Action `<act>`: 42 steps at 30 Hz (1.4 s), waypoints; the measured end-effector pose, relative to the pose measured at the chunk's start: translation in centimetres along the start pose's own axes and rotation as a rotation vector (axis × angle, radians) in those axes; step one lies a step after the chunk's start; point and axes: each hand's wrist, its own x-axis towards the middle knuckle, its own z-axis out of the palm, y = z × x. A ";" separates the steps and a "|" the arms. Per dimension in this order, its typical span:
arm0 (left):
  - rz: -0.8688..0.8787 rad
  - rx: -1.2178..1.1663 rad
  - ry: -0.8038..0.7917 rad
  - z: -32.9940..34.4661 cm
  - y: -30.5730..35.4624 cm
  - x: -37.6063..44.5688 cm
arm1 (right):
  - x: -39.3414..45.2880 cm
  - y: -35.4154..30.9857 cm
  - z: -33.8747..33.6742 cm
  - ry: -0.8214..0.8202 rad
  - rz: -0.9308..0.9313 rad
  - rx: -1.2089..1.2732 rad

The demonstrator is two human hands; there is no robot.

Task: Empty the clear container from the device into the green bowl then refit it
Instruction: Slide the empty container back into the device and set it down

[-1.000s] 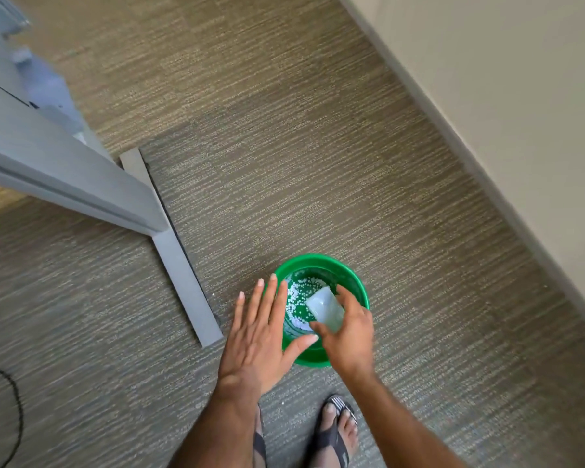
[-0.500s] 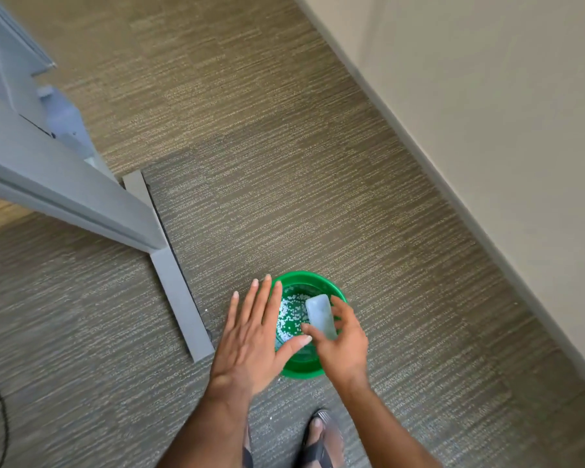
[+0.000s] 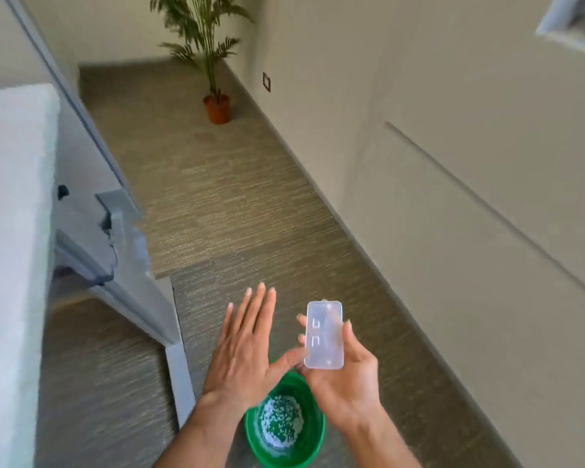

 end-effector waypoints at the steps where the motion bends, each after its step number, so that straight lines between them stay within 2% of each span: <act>1: -0.005 -0.018 0.032 -2.8 0.2 -0.2 | -1.0 -0.3 2.6 -0.034 0.018 -0.011; 9: -0.062 0.022 0.217 -18.6 -1.9 -3.6 | -6.3 1.7 17.8 -0.181 0.138 -0.064; 17: -0.256 0.149 0.307 -29.0 -8.5 -10.6 | -9.1 9.1 26.9 -0.267 0.245 -0.211; 21: -0.352 0.145 0.310 -31.4 -11.9 -14.5 | -10.0 14.1 29.0 -0.230 0.296 -0.246; 33: -0.426 0.130 0.270 -34.2 -24.3 -26.1 | -10.5 29.1 30.8 -0.113 0.336 -0.340; 42: -0.296 0.040 0.201 -32.6 -27.0 -29.7 | -11.0 33.0 30.4 -0.040 0.284 -0.347</act>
